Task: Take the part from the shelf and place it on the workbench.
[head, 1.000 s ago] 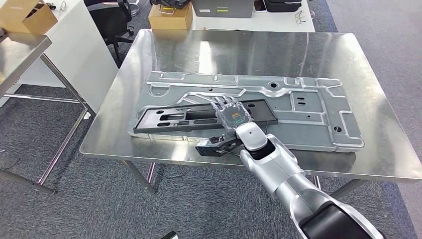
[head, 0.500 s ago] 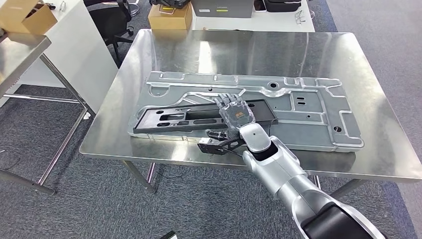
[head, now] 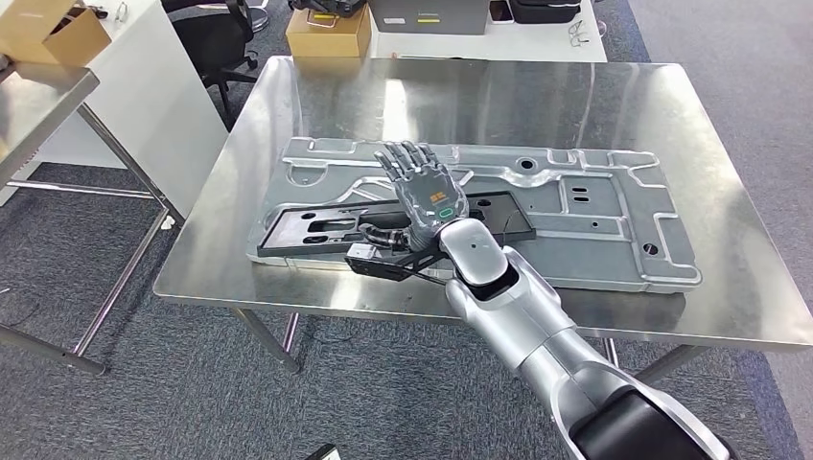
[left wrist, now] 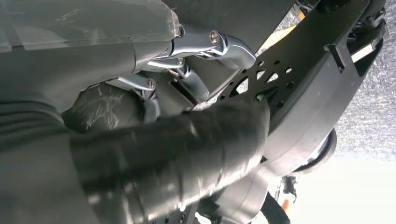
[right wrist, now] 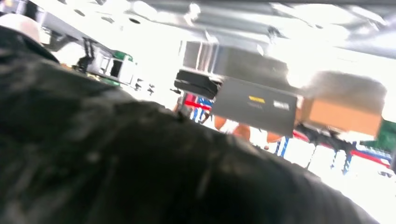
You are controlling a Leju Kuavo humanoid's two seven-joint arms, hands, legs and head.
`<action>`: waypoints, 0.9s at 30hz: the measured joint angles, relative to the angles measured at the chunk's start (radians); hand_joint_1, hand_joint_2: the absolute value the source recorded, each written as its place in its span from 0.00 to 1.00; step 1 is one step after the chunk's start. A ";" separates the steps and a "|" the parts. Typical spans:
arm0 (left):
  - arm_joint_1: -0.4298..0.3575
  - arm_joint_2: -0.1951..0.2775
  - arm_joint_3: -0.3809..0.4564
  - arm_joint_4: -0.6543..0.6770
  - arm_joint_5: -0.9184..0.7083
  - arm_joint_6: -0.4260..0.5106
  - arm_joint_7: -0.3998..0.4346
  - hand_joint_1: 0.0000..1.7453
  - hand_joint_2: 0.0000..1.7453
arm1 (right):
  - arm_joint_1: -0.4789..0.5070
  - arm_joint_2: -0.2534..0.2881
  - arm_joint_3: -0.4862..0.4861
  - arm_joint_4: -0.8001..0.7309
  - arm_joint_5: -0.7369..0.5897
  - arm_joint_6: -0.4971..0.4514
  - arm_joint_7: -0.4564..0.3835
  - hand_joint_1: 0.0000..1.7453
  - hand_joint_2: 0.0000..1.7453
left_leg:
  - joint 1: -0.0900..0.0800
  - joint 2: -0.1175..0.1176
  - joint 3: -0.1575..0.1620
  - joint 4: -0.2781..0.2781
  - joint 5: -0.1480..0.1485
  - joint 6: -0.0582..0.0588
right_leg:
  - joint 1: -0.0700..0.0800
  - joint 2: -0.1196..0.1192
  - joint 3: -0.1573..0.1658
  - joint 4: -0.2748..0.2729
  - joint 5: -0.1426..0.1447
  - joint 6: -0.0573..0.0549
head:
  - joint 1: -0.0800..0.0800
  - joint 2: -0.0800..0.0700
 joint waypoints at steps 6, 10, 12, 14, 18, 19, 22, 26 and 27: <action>0.006 0.024 -0.005 -0.069 0.036 0.045 0.010 0.00 0.00 | 0.000 0.005 0.006 -0.043 -0.015 -0.013 -0.015 0.00 0.00 | 0.000 0.000 0.000 0.000 0.000 0.000 | 0.000 0.000 0.000 0.000 0.000 0.000 | 0.000 0.000; 0.005 0.051 -0.032 -0.150 0.107 0.126 0.010 0.00 0.00 | 0.011 0.004 0.034 -0.123 -0.041 0.001 -0.033 0.00 0.00 | 0.000 0.000 0.000 0.000 0.000 0.000 | 0.000 0.000 0.000 0.000 0.000 0.000 | 0.000 0.000; 0.001 0.070 -0.052 -0.201 0.148 0.171 0.003 0.00 0.00 | 0.025 -0.002 0.056 -0.185 -0.060 0.019 -0.036 0.00 0.00 | 0.000 0.000 0.000 0.000 0.000 0.000 | 0.000 0.000 0.000 0.000 0.000 0.000 | 0.000 0.000; -0.004 0.090 -0.073 -0.248 0.176 0.199 -0.005 0.00 0.00 | 0.037 -0.011 0.082 -0.246 -0.073 0.029 -0.039 0.00 0.00 | 0.000 0.000 -0.001 0.000 0.000 0.000 | 0.000 0.000 0.000 0.000 0.000 0.000 | 0.000 0.000; -0.014 0.119 -0.102 -0.307 0.198 0.223 -0.013 0.00 0.00 | 0.051 -0.030 0.124 -0.330 -0.091 0.041 -0.040 0.00 0.00 | 0.000 0.000 -0.001 0.000 0.000 0.000 | 0.000 0.000 0.000 0.000 0.000 0.000 | 0.000 0.000; -0.017 0.125 -0.109 -0.319 0.205 0.228 -0.016 0.00 0.00 | 0.053 -0.035 0.134 -0.347 -0.096 0.045 -0.040 0.00 0.00 | 0.000 0.000 -0.002 0.000 -0.001 0.001 | 0.000 0.000 0.000 0.000 0.000 0.000 | 0.000 0.000; -0.027 0.142 -0.132 -0.350 0.226 0.239 -0.025 0.00 0.00 | 0.060 -0.050 0.166 -0.397 -0.110 0.055 -0.039 0.00 0.00 | 0.000 0.000 -0.006 0.001 -0.003 0.003 | -0.001 -0.001 0.000 0.000 0.000 0.000 | 0.000 0.000; -0.034 0.157 -0.151 -0.378 0.235 0.243 -0.031 0.00 0.00 | 0.066 -0.064 0.197 -0.440 -0.121 0.065 -0.037 0.00 0.00 | -0.001 0.000 -0.007 0.004 -0.006 0.007 | -0.002 -0.001 0.000 0.000 -0.001 0.002 | 0.000 0.000; -0.034 0.159 -0.152 -0.383 0.236 0.243 -0.032 0.00 0.00 | 0.068 -0.066 0.202 -0.445 -0.122 0.067 -0.036 0.00 0.00 | -0.002 0.000 -0.008 0.005 -0.007 0.008 | -0.002 -0.001 0.000 0.000 -0.001 0.002 | 0.000 0.000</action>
